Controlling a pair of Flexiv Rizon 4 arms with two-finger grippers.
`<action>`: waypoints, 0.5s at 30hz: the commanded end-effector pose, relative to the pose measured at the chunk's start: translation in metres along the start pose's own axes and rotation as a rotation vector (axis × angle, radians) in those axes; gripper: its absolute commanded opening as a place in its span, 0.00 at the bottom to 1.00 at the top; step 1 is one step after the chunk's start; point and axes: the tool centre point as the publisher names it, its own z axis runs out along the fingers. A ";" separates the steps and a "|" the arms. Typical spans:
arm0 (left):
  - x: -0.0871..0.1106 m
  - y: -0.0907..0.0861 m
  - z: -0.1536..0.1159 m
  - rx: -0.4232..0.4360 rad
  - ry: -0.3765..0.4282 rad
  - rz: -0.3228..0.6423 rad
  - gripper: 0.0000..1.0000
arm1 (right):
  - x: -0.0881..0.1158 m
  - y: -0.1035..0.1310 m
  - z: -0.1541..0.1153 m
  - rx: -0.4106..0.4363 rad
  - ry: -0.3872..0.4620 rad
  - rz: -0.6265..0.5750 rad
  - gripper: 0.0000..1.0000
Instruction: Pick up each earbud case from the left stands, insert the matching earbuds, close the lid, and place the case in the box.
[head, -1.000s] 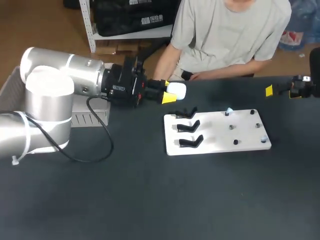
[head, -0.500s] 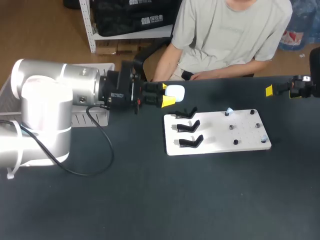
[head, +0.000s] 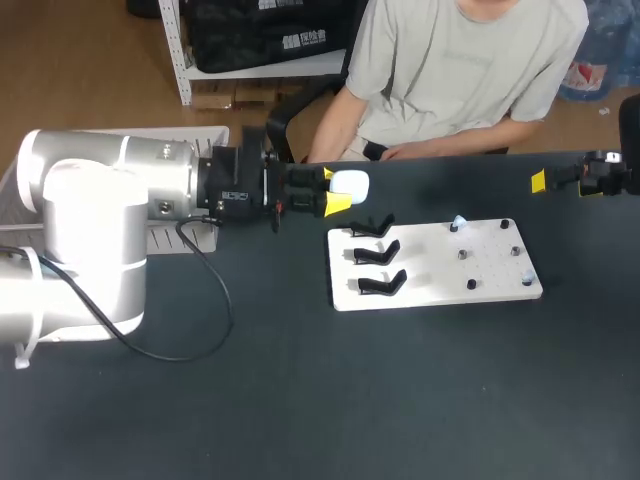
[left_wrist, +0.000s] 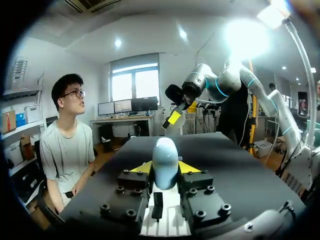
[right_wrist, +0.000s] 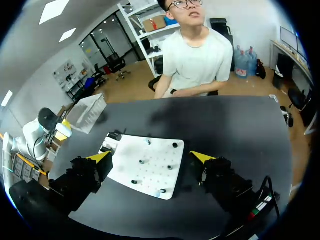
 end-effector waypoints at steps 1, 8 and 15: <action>0.002 -0.008 0.006 0.002 -0.010 -0.008 0.00 | 0.002 -0.001 0.000 -0.017 -0.001 0.008 1.00; 0.001 -0.013 0.013 0.055 -0.043 -0.055 0.00 | 0.019 0.021 0.000 -0.073 0.015 -0.015 1.00; 0.003 -0.017 0.021 0.108 -0.062 -0.091 0.00 | 0.035 0.056 -0.001 -0.153 0.029 -0.065 1.00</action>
